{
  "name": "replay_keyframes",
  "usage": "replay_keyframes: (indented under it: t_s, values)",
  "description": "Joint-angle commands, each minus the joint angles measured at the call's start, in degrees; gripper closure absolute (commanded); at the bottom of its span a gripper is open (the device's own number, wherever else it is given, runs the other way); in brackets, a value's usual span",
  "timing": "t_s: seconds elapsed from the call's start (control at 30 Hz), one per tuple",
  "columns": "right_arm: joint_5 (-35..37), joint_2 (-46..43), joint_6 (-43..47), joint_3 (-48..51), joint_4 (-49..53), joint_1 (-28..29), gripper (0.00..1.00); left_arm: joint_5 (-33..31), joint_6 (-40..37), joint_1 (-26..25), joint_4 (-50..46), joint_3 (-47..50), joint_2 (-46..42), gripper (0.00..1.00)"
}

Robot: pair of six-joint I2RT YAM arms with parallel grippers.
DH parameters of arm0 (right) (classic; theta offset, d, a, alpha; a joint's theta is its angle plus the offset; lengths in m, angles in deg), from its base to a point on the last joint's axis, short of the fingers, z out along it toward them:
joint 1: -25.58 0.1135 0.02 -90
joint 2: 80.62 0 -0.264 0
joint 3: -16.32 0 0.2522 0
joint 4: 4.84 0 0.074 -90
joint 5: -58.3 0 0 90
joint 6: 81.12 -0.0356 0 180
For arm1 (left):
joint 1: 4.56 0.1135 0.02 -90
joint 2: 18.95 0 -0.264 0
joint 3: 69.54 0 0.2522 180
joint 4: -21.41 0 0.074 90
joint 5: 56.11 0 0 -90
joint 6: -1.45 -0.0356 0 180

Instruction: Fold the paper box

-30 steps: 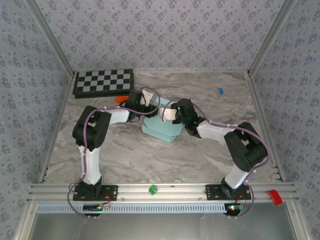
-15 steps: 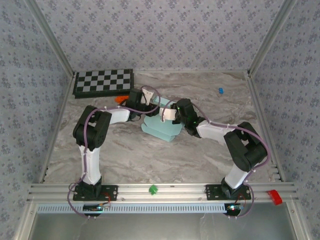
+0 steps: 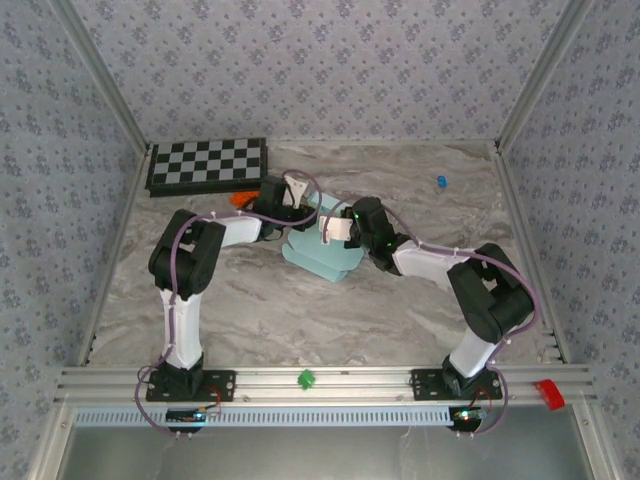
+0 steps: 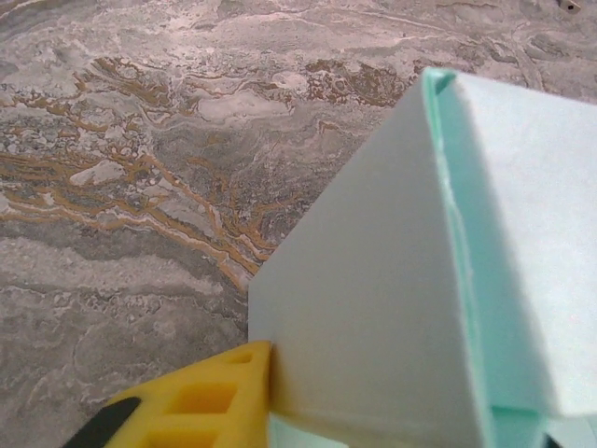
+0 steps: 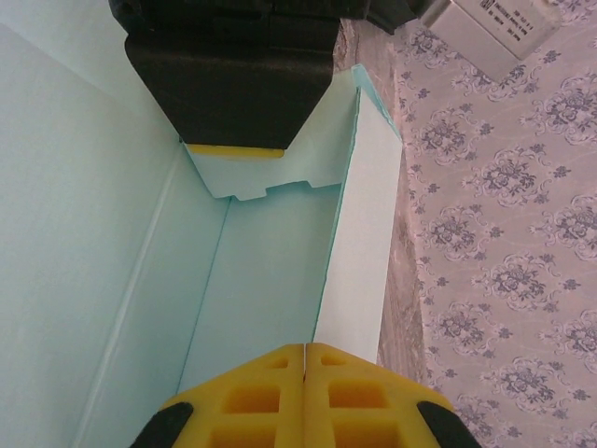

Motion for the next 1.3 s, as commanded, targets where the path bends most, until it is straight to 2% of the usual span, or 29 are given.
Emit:
replay_keyframes:
  t_s: [0.0,0.4,0.5,0.83,1.07,1.27]
  values:
    - [-2.0,1.6,-1.5,-0.6,5.5,0.7,1.0,0.4,-1.1,-1.8,2.2,0.7,-1.5,0.79]
    - [-1.7,1.3,-2.7,-0.6,4.8,0.9,1.0,-9.6,-3.4,-5.0,0.9,5.8,-7.0,0.93]
    - [-1.2,1.0,-3.2,-0.4,3.7,0.9,1.0,-11.7,-3.1,-5.5,0.0,6.4,-7.6,0.94]
    - [-1.0,-3.8,-9.5,1.2,1.2,0.8,0.49,-17.9,0.4,-6.8,-2.6,8.2,-11.5,0.97]
    - [-0.2,-11.4,-18.2,3.2,2.2,0.8,0.32,-23.1,3.6,-7.6,-7.7,8.8,-14.4,0.97]
    - [2.9,-18.9,-27.9,2.9,8.5,1.0,0.29,-27.5,5.5,-9.0,-12.3,9.2,-17.4,0.97]
